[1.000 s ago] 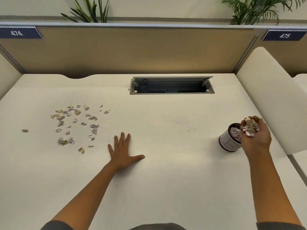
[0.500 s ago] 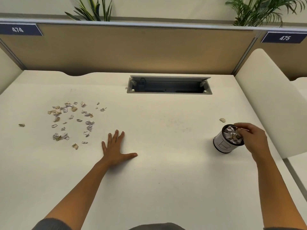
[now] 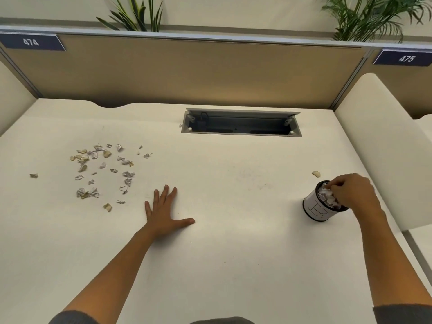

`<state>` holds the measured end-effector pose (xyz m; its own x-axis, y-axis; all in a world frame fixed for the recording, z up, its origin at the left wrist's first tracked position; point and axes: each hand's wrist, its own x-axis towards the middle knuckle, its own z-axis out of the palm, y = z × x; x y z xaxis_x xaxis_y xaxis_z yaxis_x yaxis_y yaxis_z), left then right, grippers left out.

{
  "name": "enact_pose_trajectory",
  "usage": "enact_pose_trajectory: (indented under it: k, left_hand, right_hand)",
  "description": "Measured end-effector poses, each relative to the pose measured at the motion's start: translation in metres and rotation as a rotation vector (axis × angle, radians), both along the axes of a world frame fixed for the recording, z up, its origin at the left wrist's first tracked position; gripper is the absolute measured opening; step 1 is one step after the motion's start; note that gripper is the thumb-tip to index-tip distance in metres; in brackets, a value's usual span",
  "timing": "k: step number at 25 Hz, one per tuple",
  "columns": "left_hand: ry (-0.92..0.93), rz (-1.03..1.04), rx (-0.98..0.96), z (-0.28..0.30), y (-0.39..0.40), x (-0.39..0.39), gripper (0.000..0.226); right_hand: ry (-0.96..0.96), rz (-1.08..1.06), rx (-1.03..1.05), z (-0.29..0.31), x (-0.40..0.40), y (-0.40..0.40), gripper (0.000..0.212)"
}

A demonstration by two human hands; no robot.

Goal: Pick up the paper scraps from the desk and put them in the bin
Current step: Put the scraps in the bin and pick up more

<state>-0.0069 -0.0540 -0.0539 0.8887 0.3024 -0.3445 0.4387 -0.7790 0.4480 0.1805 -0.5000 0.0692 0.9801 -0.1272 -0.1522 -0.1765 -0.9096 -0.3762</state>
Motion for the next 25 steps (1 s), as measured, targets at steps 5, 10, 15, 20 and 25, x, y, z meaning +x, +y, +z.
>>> enact_pose_trajectory:
  k: [5,10,15,20,25]
  left_hand:
    - [0.068,-0.038,0.007,0.0,0.002,0.004,0.127]
    - [0.112,-0.048,0.013,-0.003,0.005,0.007,0.132]
    - [0.13,-0.048,0.015,-0.008,0.006,0.008,0.134]
    - [0.137,-0.056,0.017,-0.005,0.005,0.007,0.134]
    - [0.133,-0.053,0.016,-0.002,0.005,0.007,0.133]
  right_hand:
    - [-0.174,-0.047,0.164,0.006,0.036,0.015,0.02]
    - [0.204,-0.07,-0.125,-0.016,0.089,0.067,0.017]
    - [0.27,-0.102,-0.233,-0.05,0.088,0.096,0.028]
    - [0.238,-0.099,-0.338,-0.056,0.078,0.111,0.042]
    - [0.375,-0.204,-0.344,-0.056,0.067,0.109,0.061]
